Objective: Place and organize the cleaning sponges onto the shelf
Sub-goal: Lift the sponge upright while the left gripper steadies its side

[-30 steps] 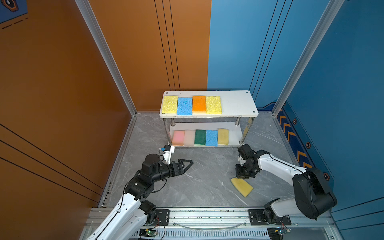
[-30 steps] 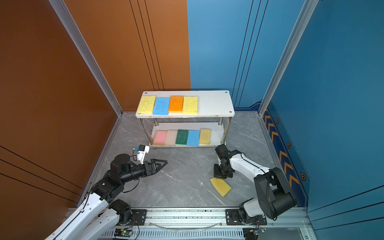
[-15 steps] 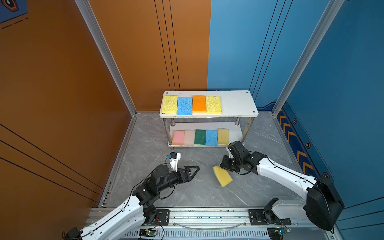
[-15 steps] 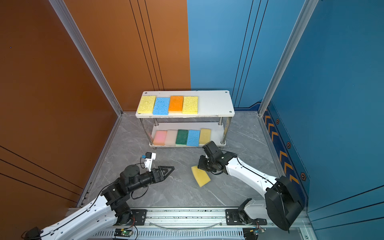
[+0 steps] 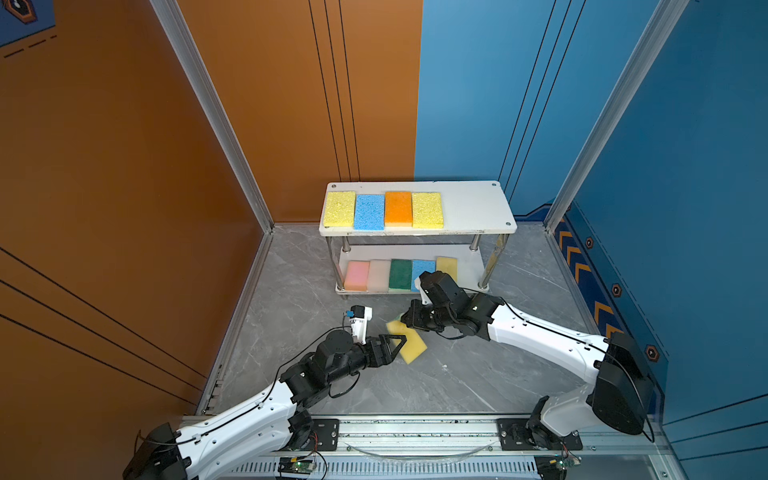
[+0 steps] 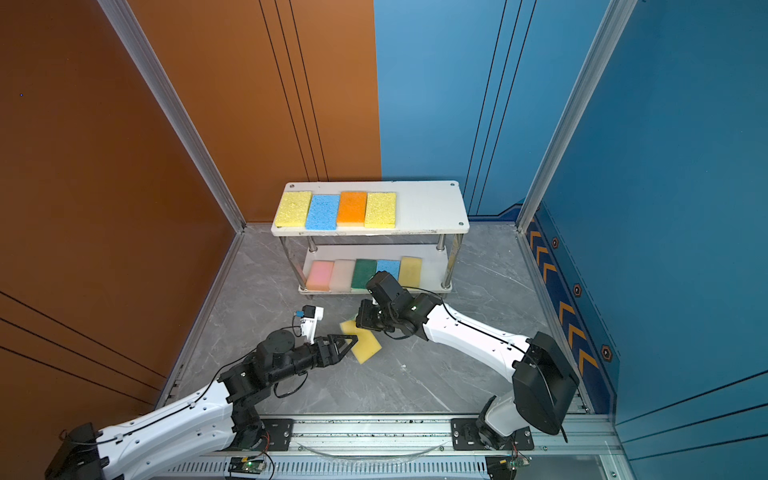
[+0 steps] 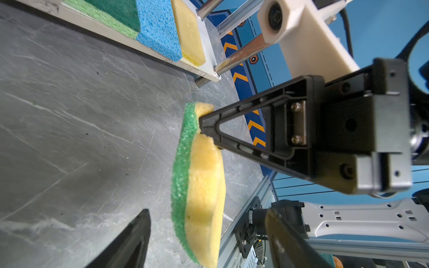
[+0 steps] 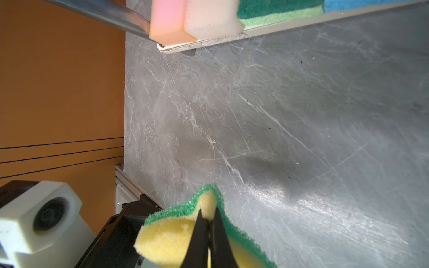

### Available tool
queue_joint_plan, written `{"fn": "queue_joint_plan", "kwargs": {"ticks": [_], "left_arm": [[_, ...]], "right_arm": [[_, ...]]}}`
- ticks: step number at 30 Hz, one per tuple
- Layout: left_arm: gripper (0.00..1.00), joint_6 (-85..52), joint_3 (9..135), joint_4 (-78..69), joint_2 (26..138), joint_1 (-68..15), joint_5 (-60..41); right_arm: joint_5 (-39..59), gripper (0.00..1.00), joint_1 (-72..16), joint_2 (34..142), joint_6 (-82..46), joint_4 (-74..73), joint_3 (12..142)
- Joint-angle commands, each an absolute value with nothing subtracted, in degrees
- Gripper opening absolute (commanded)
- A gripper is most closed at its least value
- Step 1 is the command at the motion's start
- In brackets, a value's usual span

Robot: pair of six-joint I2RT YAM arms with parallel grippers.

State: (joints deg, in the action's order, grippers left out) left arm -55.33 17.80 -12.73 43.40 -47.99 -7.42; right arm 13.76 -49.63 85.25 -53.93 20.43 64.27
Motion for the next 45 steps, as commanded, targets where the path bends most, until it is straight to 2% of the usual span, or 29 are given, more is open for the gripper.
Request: {"fn": "queue_joint_plan", "kwargs": {"ticks": [1,7,11,13,16,18,20,21,24,28,31,38,45], "left_arm": [[0.69,-54.3,18.8,-14.2,42.3,-48.2,-5.4],[0.4,-54.3,18.6,-15.0,42.0,-47.3,-5.3],[0.26,-54.5,18.5,-15.0,41.3,-46.3,-5.5],[0.23,-54.9,18.0,-15.0,40.8,-45.7,-5.6],[0.2,-56.2,16.8,-15.0,39.6,-44.3,-6.0],[0.19,-57.0,16.1,-15.0,38.6,-43.2,-6.4],[0.18,-57.5,15.6,-15.0,37.5,-41.7,-7.6],[0.18,-57.8,15.5,-14.7,37.0,-40.8,-8.6],[0.18,-58.4,16.1,-13.2,36.8,-35.7,-15.3],[0.17,-60.8,15.9,-16.1,39.9,-26.3,-29.8],[0.16,-62.5,16.0,-19.7,42.2,-21.9,-36.1],[0.16,-62.6,17.8,-22.1,45.4,-19.6,-40.0],[0.16,-63.5,17.2,-22.1,44.0,-19.2,-40.6]], "right_arm": [[14.6,0.0,-50.4,85.7,-54.7,19.9,66.0],[15.5,0.0,-51.6,86.4,-55.3,18.8,66.4],[15.6,0.0,-51.9,86.5,-55.2,18.9,66.6],[15.7,0.0,-52.0,86.2,-55.2,18.8,66.5],[15.8,0.0,-52.0,85.7,-54.7,18.8,66.4],[16.2,0.13,-51.9,85.3,-53.9,18.7,66.2],[16.7,0.39,-51.5,84.1,-52.3,18.9,65.4],[16.9,0.47,-51.2,83.3,-51.4,19.3,65.0],[16.9,0.6,-49.5,80.1,-47.2,22.9,63.1],[22.9,0.63,-47.2,77.8,-42.6,27.1,60.1],[24.3,0.65,-48.0,76.1,-41.3,28.3,58.0],[25.6,0.69,-50.6,75.4,-42.4,23.9,55.9],[26.0,0.62,-50.7,76.6,-43.5,20.6,55.5]]}}
